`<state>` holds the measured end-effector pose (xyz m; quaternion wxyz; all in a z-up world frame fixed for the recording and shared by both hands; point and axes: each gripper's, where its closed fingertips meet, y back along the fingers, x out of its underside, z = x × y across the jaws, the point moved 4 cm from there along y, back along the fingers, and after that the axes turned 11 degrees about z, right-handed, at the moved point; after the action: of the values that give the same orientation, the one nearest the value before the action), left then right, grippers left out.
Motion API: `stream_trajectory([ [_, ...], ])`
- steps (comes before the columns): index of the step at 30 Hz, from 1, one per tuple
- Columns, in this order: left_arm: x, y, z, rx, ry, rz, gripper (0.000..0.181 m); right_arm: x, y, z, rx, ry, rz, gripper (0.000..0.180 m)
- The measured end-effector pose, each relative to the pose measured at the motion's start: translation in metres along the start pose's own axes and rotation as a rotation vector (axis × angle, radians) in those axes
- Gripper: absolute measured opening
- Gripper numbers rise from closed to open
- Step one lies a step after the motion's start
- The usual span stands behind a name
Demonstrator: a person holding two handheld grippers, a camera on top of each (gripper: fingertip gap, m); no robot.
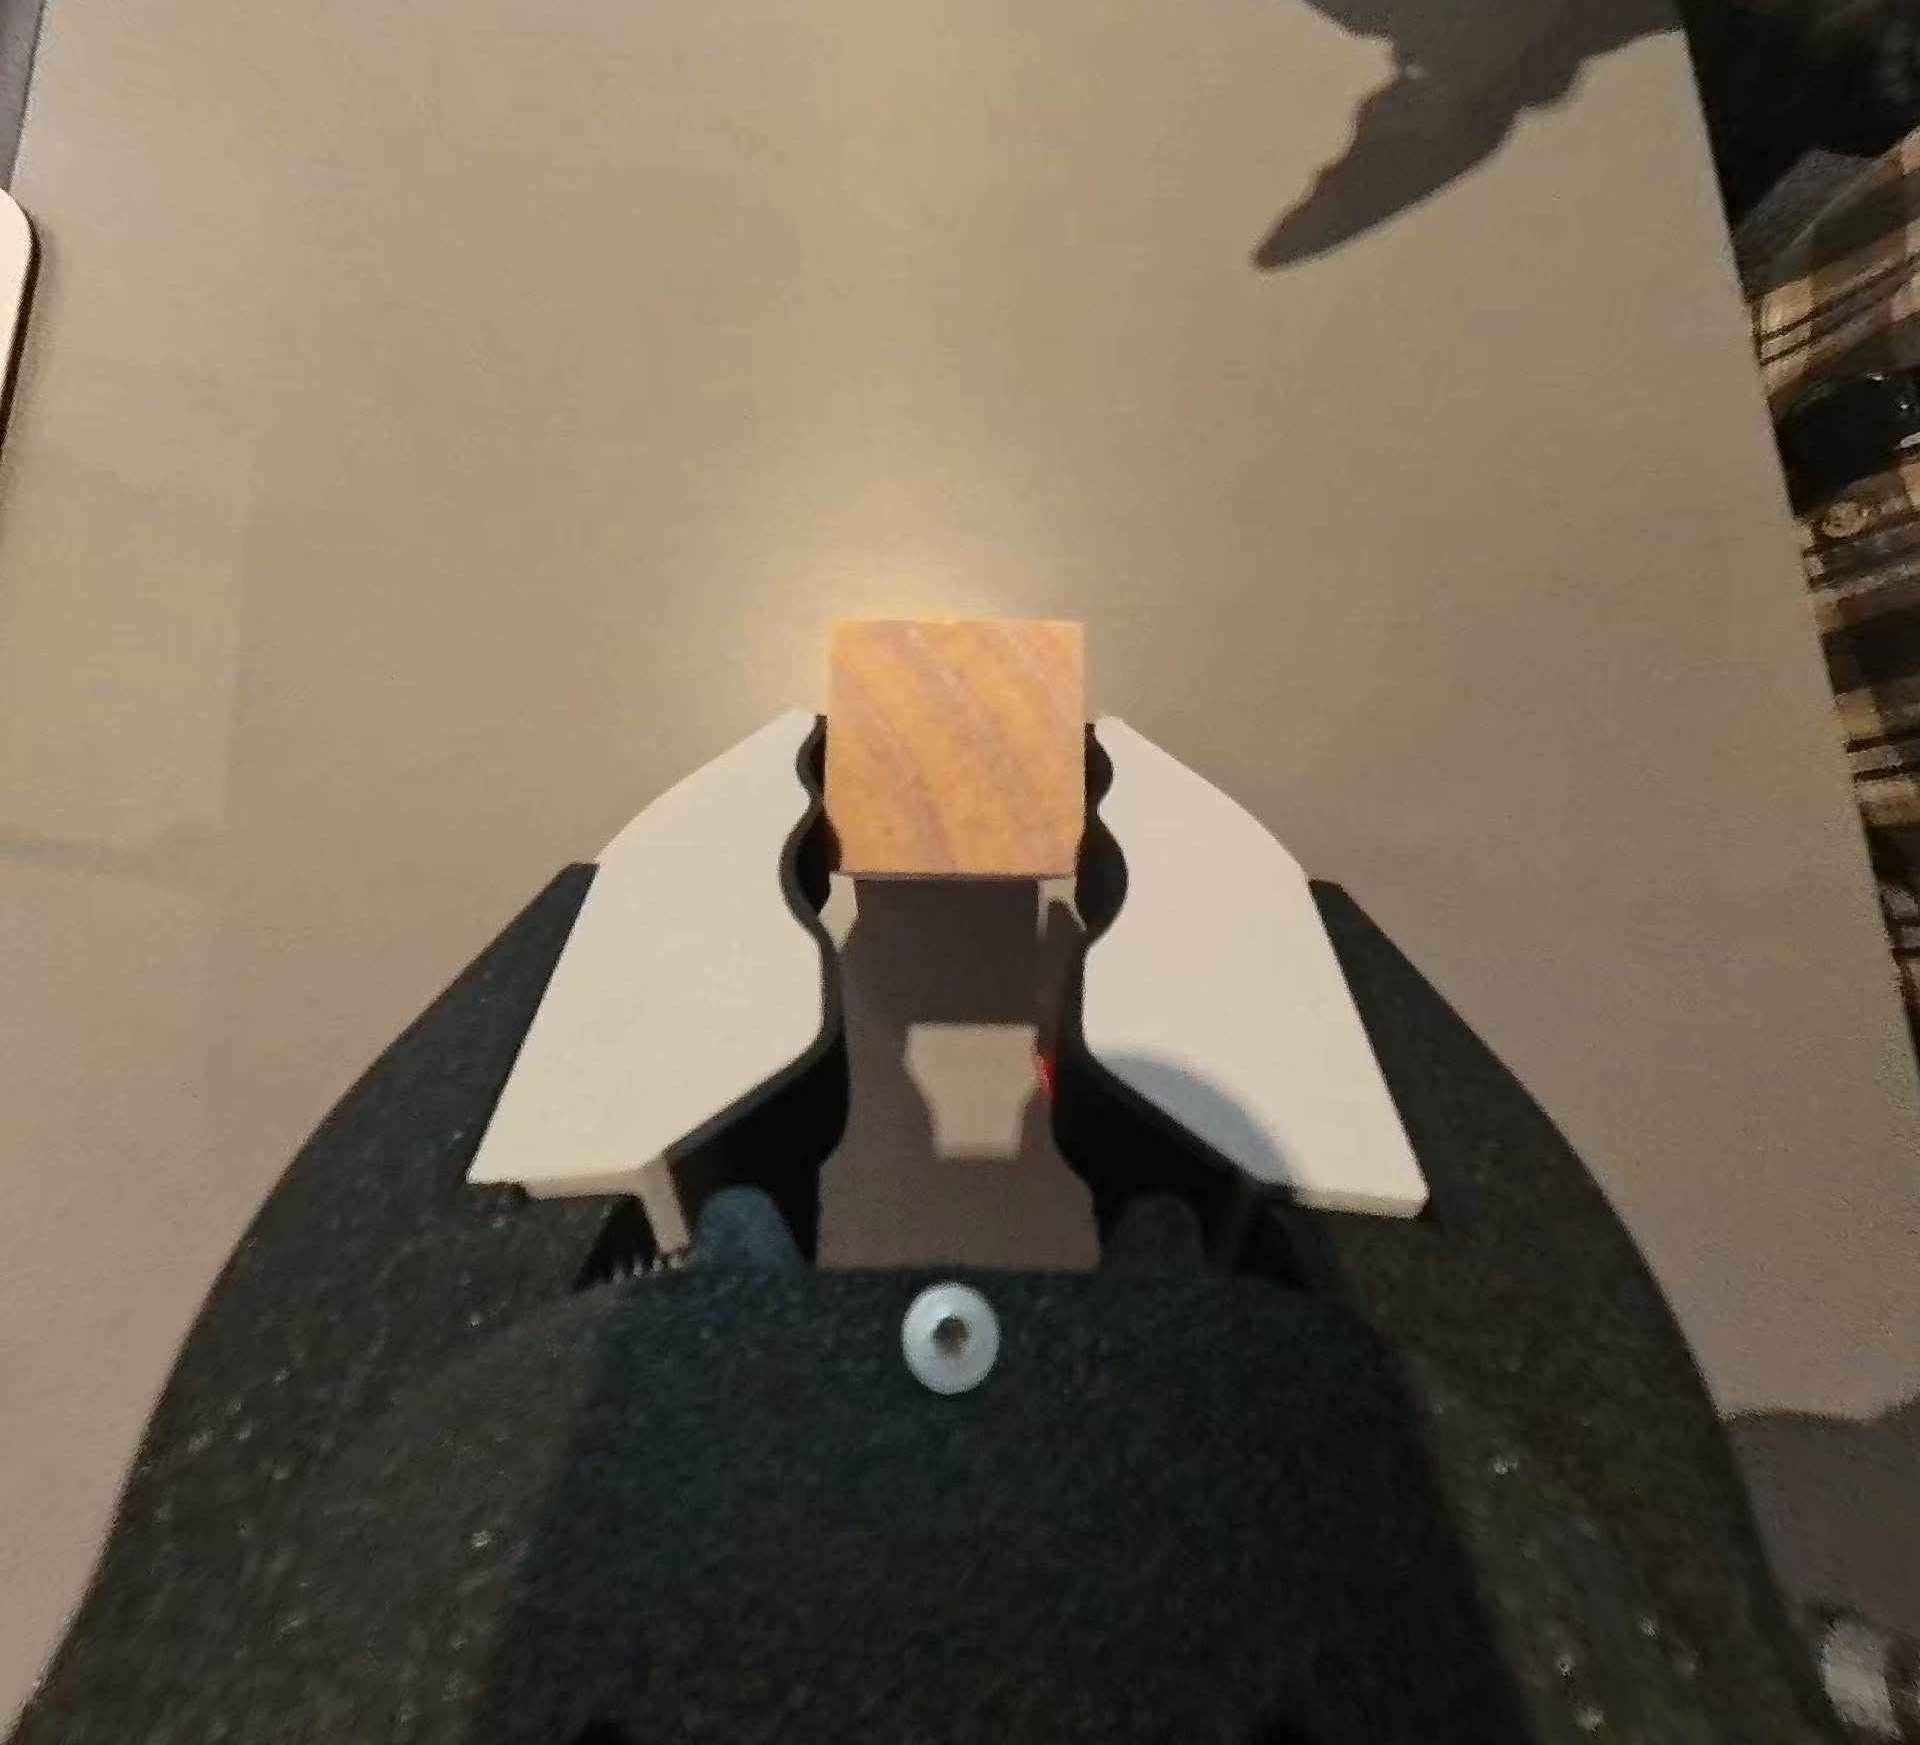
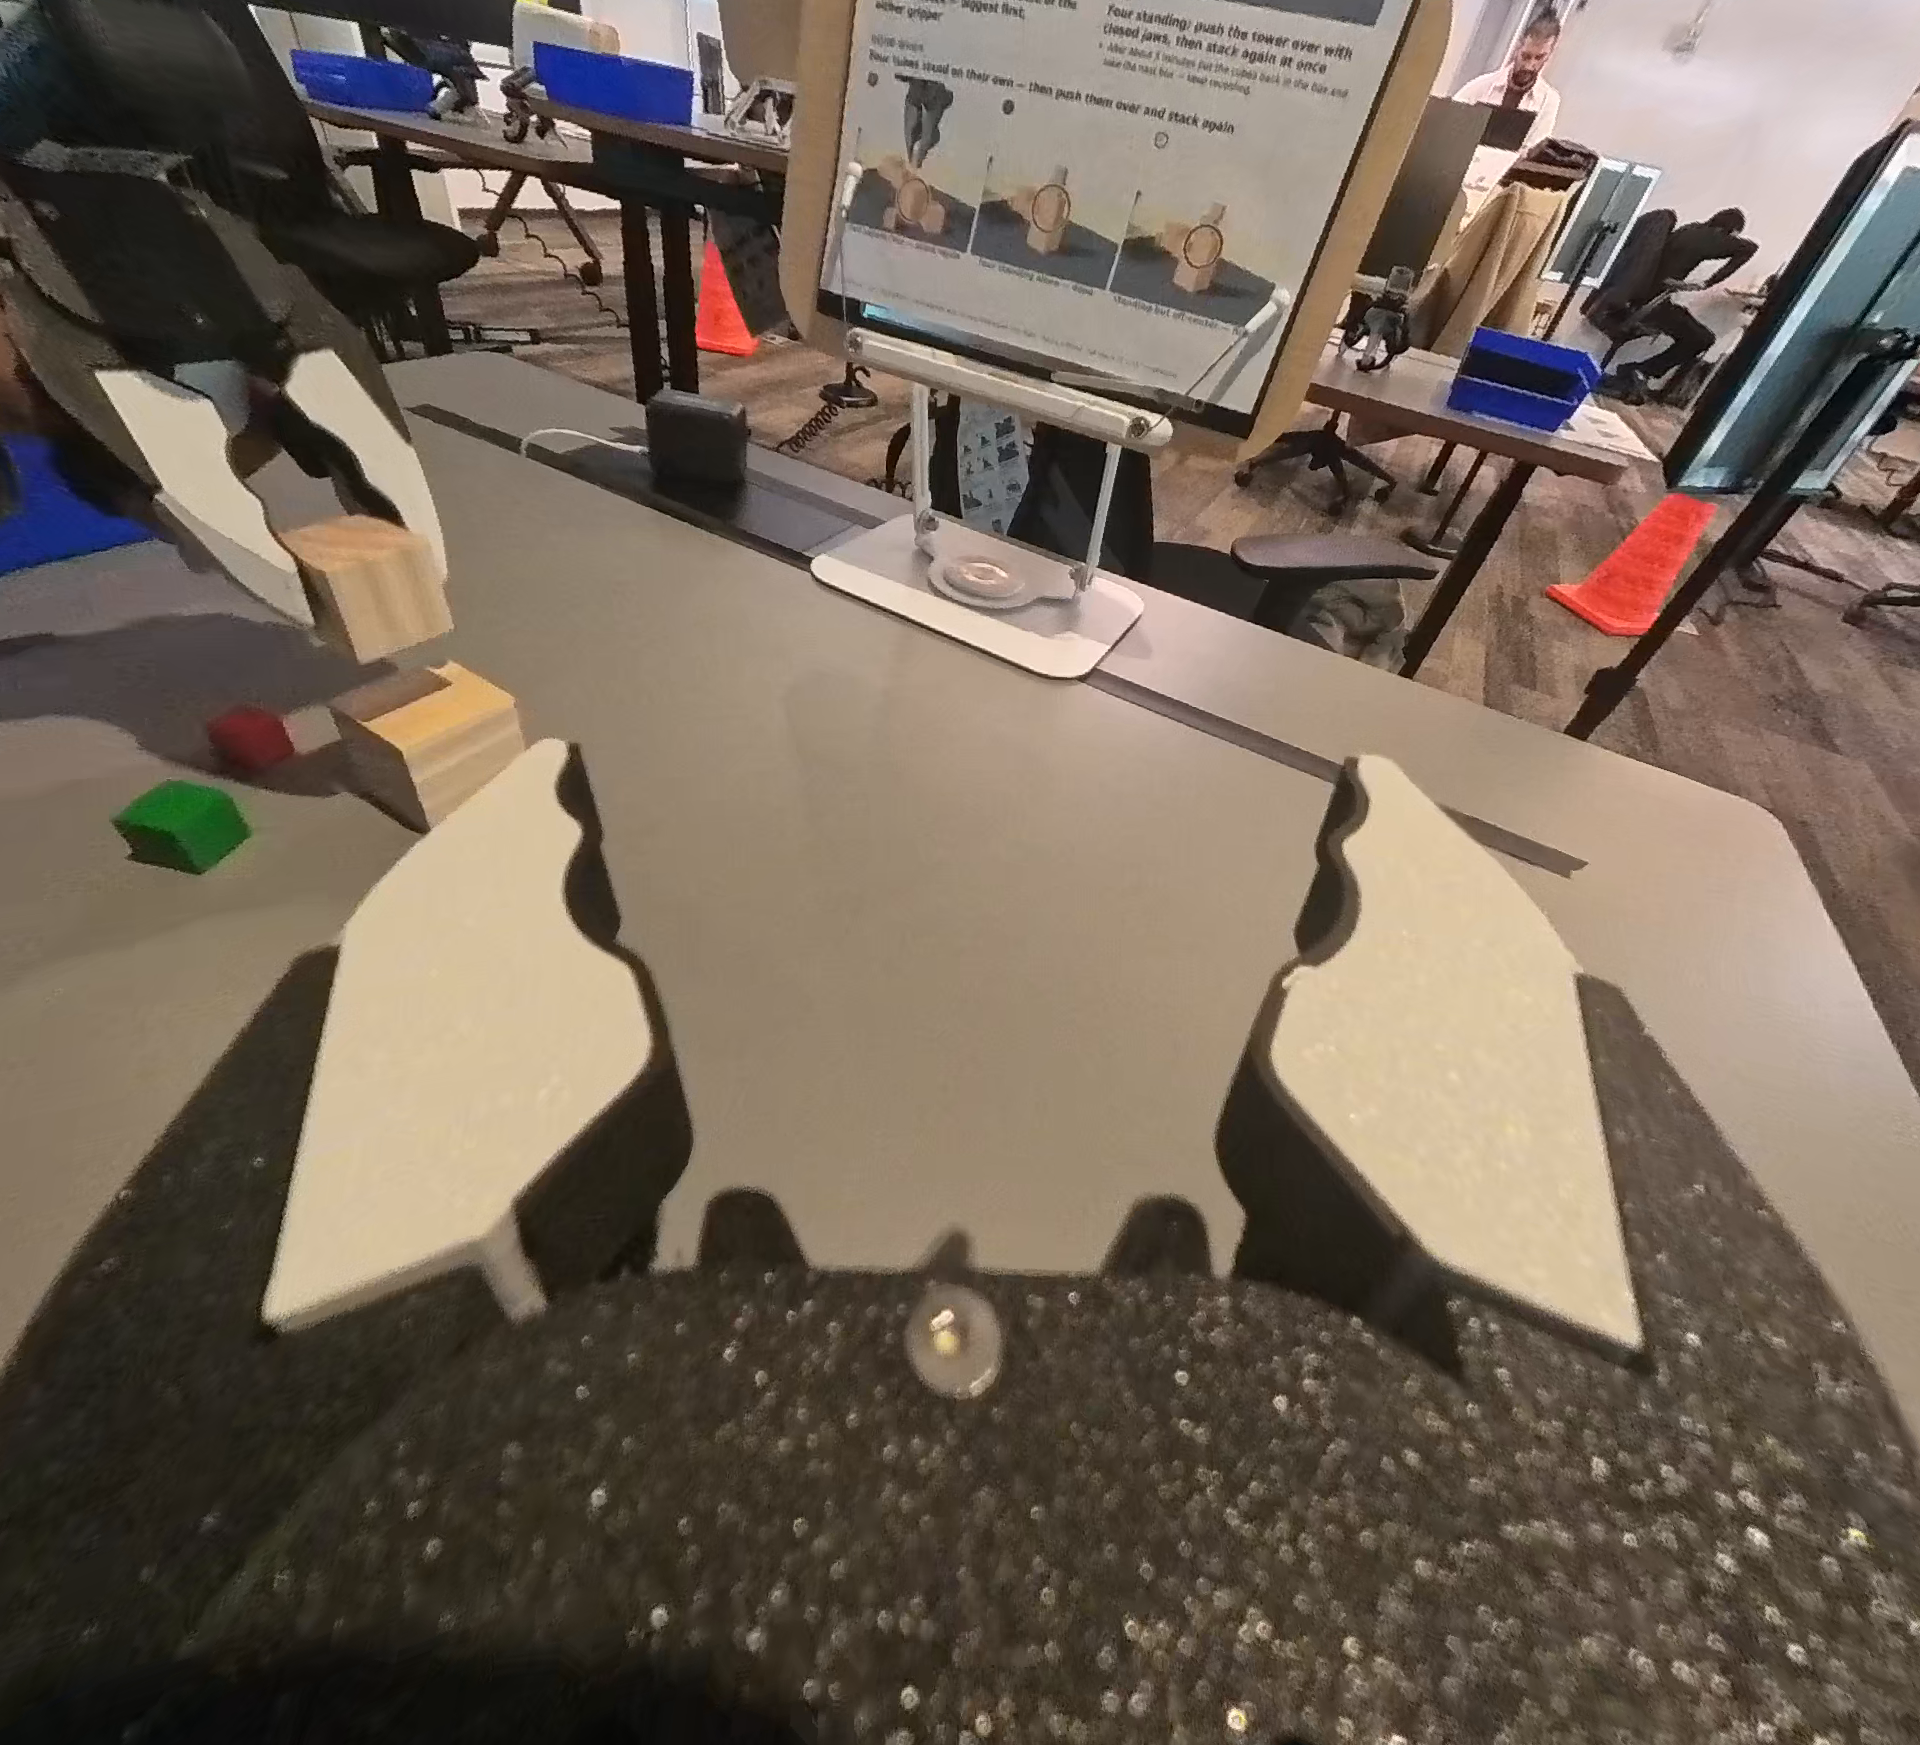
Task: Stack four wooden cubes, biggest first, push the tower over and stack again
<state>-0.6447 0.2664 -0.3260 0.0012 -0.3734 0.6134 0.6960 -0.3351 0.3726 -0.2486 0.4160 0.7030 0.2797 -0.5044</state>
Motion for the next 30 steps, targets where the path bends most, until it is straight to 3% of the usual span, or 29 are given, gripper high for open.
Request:
stream_trajectory([
  [30,0.002,-0.029,0.001,0.007,0.0,0.07,0.045,0.007,-0.007,0.001,-0.005,0.004,0.031,0.128],
])
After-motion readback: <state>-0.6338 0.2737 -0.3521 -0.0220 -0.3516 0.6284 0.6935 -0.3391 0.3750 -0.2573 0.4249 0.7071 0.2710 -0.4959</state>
